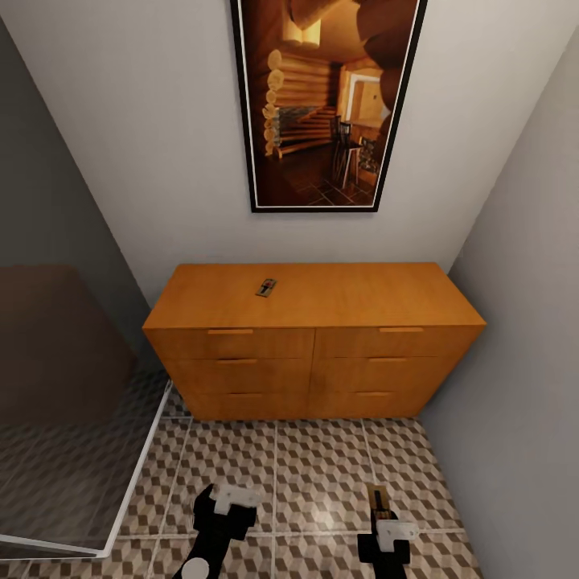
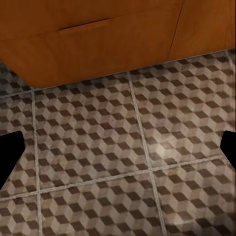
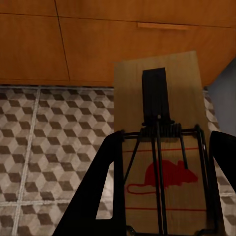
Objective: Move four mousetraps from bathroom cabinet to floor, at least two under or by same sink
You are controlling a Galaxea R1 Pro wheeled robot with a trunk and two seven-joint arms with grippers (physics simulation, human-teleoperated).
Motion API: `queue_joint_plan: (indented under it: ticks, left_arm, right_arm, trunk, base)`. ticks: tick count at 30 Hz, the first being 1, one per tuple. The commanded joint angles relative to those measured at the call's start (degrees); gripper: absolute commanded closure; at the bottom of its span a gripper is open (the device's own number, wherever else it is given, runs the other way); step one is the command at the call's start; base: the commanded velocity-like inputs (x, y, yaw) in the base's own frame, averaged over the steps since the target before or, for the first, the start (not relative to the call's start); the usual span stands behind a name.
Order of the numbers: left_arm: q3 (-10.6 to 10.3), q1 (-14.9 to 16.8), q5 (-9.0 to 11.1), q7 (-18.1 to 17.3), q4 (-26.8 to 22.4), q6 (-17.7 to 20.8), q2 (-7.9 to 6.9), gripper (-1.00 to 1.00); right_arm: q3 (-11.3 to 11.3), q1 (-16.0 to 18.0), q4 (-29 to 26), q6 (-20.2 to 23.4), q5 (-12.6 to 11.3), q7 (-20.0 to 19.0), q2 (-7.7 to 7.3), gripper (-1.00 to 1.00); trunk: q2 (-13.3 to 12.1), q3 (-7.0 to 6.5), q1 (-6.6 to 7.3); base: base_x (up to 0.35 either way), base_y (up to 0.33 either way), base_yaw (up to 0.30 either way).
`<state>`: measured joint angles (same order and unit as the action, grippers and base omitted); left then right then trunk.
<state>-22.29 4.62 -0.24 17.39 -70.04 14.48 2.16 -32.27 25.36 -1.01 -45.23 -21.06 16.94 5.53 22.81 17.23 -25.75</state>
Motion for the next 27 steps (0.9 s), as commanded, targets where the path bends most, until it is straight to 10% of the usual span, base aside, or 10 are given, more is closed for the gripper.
queue_joint_plan:
  ticks: [1,27]
  left_arm:
    - [-0.73,0.04,-0.06,0.39,-0.18,0.30,-0.05,-1.00]
    - [-4.48,0.04,-0.25,0.45,-2.20,-0.86,-0.51,-1.00]
  right_arm:
    - [-0.49,0.04,0.04,-0.12,-0.29,0.26,0.01,1.00]
    - [-0.52,0.04,0.04,-0.03,-0.29,0.20,0.18,1.00]
  trunk:
    - [0.10,0.10,-0.03]
    - [0.10,0.10,-0.03]
  base:
    - [0.000,0.000,0.000]
    - [0.000,0.000,0.000]
